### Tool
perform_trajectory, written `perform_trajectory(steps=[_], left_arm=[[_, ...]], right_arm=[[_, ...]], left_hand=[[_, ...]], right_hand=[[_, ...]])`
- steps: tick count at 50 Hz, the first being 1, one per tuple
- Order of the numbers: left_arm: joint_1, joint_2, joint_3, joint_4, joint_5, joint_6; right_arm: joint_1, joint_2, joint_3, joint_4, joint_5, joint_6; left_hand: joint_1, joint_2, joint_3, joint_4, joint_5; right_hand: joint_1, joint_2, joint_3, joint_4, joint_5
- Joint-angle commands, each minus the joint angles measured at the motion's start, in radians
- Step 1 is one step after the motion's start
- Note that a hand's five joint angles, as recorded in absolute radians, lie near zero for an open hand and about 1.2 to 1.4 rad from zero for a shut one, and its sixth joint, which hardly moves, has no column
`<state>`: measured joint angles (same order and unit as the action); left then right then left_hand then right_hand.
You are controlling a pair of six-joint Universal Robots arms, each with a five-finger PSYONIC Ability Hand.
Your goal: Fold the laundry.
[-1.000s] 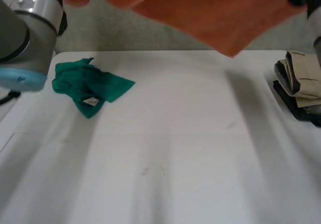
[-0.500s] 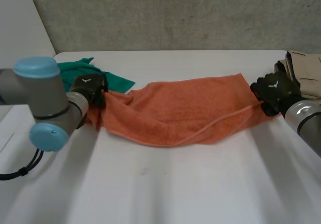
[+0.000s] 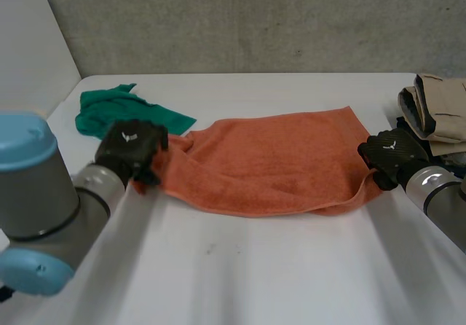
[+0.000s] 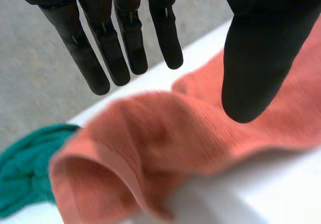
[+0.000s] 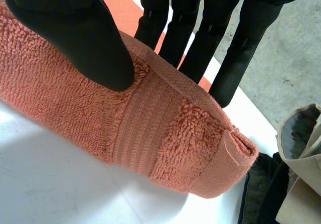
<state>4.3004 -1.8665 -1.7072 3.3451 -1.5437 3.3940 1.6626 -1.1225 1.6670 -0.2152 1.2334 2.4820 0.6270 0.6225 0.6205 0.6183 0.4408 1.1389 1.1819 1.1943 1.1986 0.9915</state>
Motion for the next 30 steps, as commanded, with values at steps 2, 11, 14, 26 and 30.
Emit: perform_trajectory(steps=[2,11,14,26,30], left_arm=[[-0.01,-0.149,0.009,0.019,0.002,0.094],[-0.008,-0.299,0.129,0.098,-0.001,0.113],[-0.01,-0.322,0.161,0.131,-0.001,0.11],[-0.011,-0.431,0.276,0.185,-0.003,0.11],[-0.008,-0.444,0.294,0.183,-0.007,0.116]], right_arm=[[0.0,0.001,0.0,0.003,0.0,-0.002],[0.002,0.001,0.011,0.005,-0.005,-0.003],[0.003,0.001,0.017,0.005,-0.006,-0.003],[0.008,0.001,0.034,0.002,-0.009,-0.005],[0.006,0.001,0.034,0.0,-0.006,-0.009]], left_hand=[[-0.155,-0.15,-0.148,-0.146,-0.143],[-0.167,-0.163,-0.161,-0.158,-0.155],[-0.015,-0.01,-0.008,-0.006,-0.003],[0.273,0.278,0.28,0.282,0.285],[0.565,0.57,0.572,0.574,0.577]], right_hand=[[0.257,0.214,0.202,0.198,0.23],[0.257,0.214,0.202,0.198,0.23],[0.257,0.214,0.202,0.198,0.23],[0.257,0.214,0.202,0.198,0.23],[0.257,0.214,0.202,0.198,0.23]])
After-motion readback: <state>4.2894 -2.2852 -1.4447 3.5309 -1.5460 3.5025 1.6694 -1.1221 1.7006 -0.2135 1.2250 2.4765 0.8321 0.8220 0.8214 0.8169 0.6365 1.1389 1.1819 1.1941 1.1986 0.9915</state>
